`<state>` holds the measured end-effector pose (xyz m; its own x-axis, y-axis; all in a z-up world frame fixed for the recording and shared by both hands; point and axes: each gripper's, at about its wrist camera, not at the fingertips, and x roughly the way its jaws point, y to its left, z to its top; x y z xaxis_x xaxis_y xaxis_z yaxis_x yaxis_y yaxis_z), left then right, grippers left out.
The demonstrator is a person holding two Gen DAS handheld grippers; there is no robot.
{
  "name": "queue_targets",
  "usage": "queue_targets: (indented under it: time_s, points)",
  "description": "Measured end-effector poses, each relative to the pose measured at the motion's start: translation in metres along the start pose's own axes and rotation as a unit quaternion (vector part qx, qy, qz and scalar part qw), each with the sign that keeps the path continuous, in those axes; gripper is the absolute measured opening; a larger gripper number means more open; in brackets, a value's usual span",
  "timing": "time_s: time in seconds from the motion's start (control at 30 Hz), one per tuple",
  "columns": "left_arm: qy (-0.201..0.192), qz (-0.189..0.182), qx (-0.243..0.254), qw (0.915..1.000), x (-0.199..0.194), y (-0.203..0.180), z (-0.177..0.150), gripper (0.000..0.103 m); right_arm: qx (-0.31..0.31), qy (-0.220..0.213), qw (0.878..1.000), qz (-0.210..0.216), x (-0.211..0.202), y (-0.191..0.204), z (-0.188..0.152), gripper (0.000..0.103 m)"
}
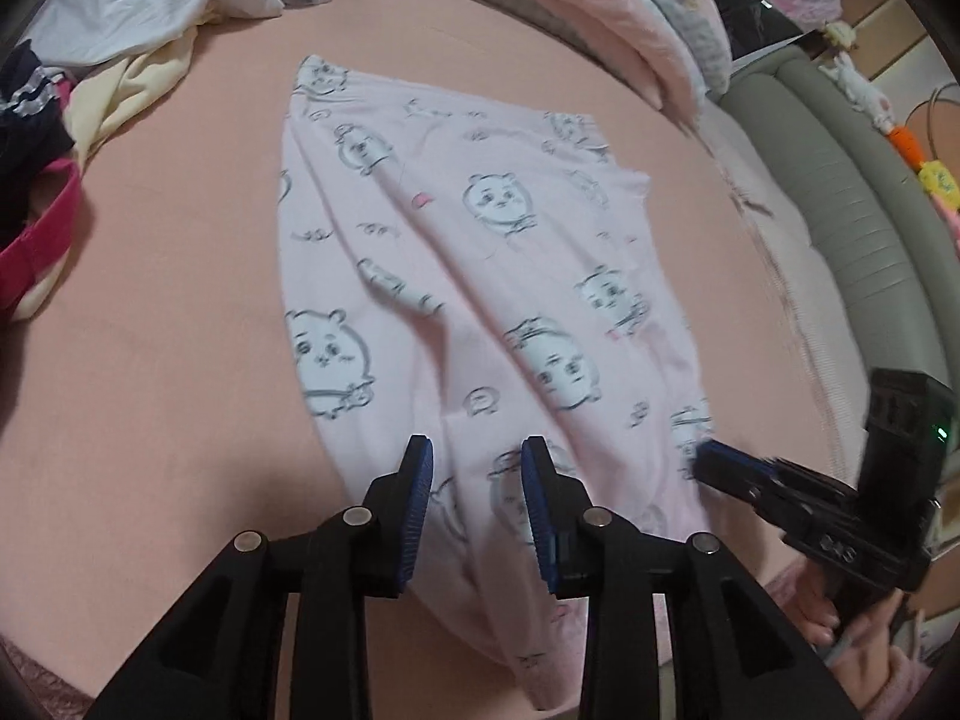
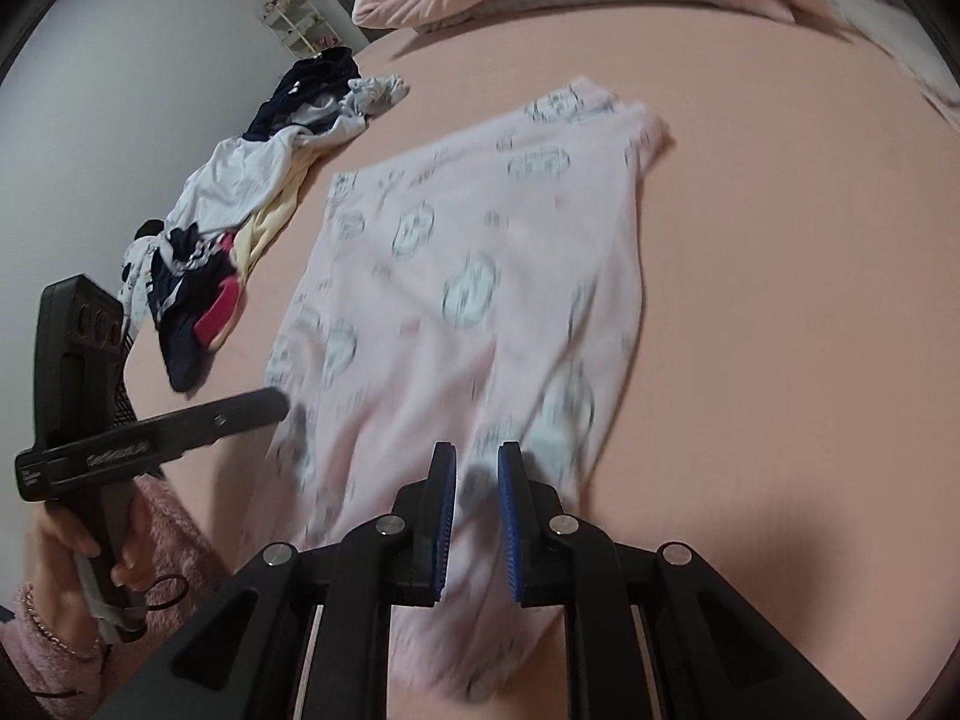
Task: Fold clothes
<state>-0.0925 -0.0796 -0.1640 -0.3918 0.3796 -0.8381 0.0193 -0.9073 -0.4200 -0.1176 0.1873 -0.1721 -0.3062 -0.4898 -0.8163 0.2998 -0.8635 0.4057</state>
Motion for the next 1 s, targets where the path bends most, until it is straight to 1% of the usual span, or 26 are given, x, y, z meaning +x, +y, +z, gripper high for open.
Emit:
queue_targets:
  time_s: [0.1, 0.23, 0.27, 0.3, 0.33, 0.37, 0.4, 0.43, 0.57, 0.7, 0.73, 0.77, 0.8, 0.87, 0.9, 0.93, 0.97, 1.0]
  points:
    - [-0.01, 0.008, 0.021, 0.9997, 0.0, 0.001, 0.007, 0.028, 0.004, 0.001, 1.0, -0.016, 0.0, -0.001, -0.011, 0.013]
    - [-0.031, 0.008, 0.057, 0.9978, 0.005, -0.007, 0.018, 0.027, 0.018, -0.008, 0.999, -0.03, -0.006, -0.004, -0.006, 0.013]
    - [-0.027, 0.007, 0.062, 0.9977, 0.01, -0.009, 0.021, 0.027, 0.023, -0.01, 0.999, -0.031, -0.008, -0.006, -0.005, 0.014]
    - [-0.017, -0.004, 0.065, 0.9978, 0.018, -0.01, 0.023, 0.027, 0.028, -0.012, 0.999, -0.029, -0.008, -0.007, -0.005, 0.016]
    - [-0.01, -0.007, 0.062, 0.998, 0.024, -0.011, 0.022, 0.017, 0.031, -0.013, 0.999, -0.026, -0.008, -0.008, -0.006, 0.019]
    - [-0.009, 0.0, 0.056, 0.9984, 0.027, -0.009, 0.021, 0.01, 0.034, -0.012, 0.999, -0.023, -0.009, -0.008, -0.007, 0.02]
    - [-0.009, 0.005, 0.049, 0.9988, 0.029, -0.008, 0.02, 0.006, 0.033, -0.011, 0.999, -0.024, -0.008, -0.008, -0.009, 0.02]
    - [-0.016, -0.002, 0.035, 0.9992, 0.023, -0.006, 0.019, 0.003, 0.032, -0.01, 0.999, -0.026, -0.007, -0.008, -0.01, 0.02]
    - [-0.069, -0.007, -0.007, 0.9976, -0.025, 0.002, 0.007, 0.003, 0.031, -0.014, 0.999, -0.031, -0.013, -0.009, -0.01, 0.02]
    - [-0.054, 0.011, -0.056, 0.9969, -0.029, 0.024, -0.003, 0.003, 0.023, -0.032, 0.999, -0.036, -0.026, -0.008, 0.007, 0.02]
    - [-0.048, 0.018, -0.069, 0.9963, -0.028, 0.03, -0.005, 0.003, 0.021, -0.03, 0.998, -0.042, -0.024, -0.009, 0.012, 0.022]
    - [-0.027, 0.035, -0.084, 0.9955, -0.012, 0.039, -0.007, 0.003, 0.02, -0.027, 0.998, -0.049, -0.02, -0.01, 0.016, 0.025]
    - [-0.014, 0.028, -0.099, 0.9946, 0.0, 0.045, -0.007, 0.004, 0.018, -0.02, 0.998, -0.06, -0.013, -0.011, 0.019, 0.026]
    - [-0.023, -0.004, -0.134, 0.9907, 0.002, 0.056, -0.008, 0.004, -0.001, 0.004, 0.995, -0.095, 0.007, -0.017, 0.017, 0.025]
    - [-0.027, -0.011, -0.145, 0.989, -0.005, 0.058, -0.008, 0.005, -0.014, 0.016, 0.994, -0.11, 0.015, -0.02, 0.013, 0.025]
    - [-0.032, -0.018, -0.157, 0.987, -0.012, 0.059, -0.009, 0.008, -0.01, 0.007, 0.994, -0.105, 0.012, -0.022, 0.01, 0.025]
    - [-0.037, -0.024, -0.167, 0.9849, -0.019, 0.061, -0.009, 0.011, 0.008, 0.004, 0.995, -0.103, 0.004, -0.025, 0.006, 0.026]
    - [-0.045, -0.023, -0.174, 0.9835, -0.026, 0.061, -0.014, 0.018, 0.031, -0.001, 0.995, -0.098, -0.004, -0.03, 0.001, 0.026]
